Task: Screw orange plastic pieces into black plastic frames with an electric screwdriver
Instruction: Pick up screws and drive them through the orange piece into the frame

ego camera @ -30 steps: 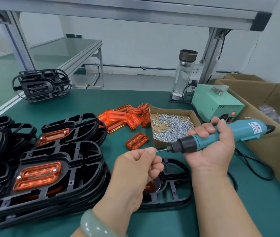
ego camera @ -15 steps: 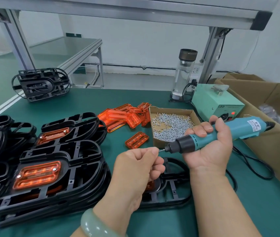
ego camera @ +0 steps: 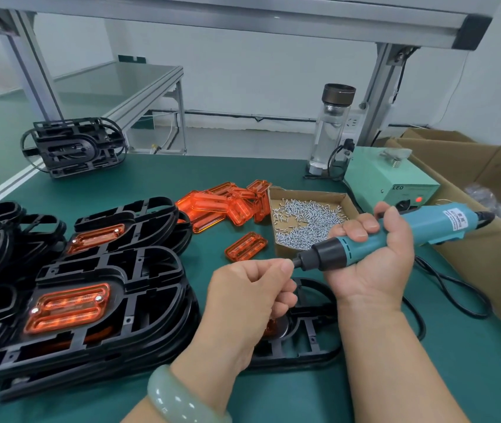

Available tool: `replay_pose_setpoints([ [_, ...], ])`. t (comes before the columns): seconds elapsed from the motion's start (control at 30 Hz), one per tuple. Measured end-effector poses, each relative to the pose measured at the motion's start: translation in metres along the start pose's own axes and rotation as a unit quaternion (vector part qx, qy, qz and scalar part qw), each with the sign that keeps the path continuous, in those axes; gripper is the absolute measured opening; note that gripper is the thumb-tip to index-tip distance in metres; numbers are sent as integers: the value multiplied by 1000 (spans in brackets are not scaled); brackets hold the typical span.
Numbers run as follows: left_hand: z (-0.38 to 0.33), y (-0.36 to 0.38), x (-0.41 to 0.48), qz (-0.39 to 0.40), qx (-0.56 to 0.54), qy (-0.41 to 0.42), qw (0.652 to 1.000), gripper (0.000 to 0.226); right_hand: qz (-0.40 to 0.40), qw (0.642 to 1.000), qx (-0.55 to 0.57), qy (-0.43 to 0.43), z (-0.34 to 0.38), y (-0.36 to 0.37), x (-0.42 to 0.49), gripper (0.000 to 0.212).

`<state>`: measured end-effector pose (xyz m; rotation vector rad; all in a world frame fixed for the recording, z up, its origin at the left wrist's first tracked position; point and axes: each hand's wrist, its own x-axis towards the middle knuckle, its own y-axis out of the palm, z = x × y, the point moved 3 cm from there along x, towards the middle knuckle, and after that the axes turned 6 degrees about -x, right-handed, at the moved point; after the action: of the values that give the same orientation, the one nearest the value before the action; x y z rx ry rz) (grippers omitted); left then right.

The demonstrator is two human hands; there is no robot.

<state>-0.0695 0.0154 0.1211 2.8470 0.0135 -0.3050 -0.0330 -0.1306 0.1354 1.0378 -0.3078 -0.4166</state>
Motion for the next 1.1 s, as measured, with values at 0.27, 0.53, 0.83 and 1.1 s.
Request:
replay_pose_setpoints([
  [0.27,-10,-16,-28,10,465,263,845,18,-25,1000,2,-16,11,-6,7,16],
  [0.53,8,-18,-30,108,639,284,707,32,-22,1000,-16,-7,7,-4,5,14],
  [0.83,11,-20,-37,156,631,294,700,40,8,999,-50,12,-3,3,-2,15],
  [1.1,23,-14,-41,101,586,348,725,46,53,994,-90,33,-14,10,-13,8],
])
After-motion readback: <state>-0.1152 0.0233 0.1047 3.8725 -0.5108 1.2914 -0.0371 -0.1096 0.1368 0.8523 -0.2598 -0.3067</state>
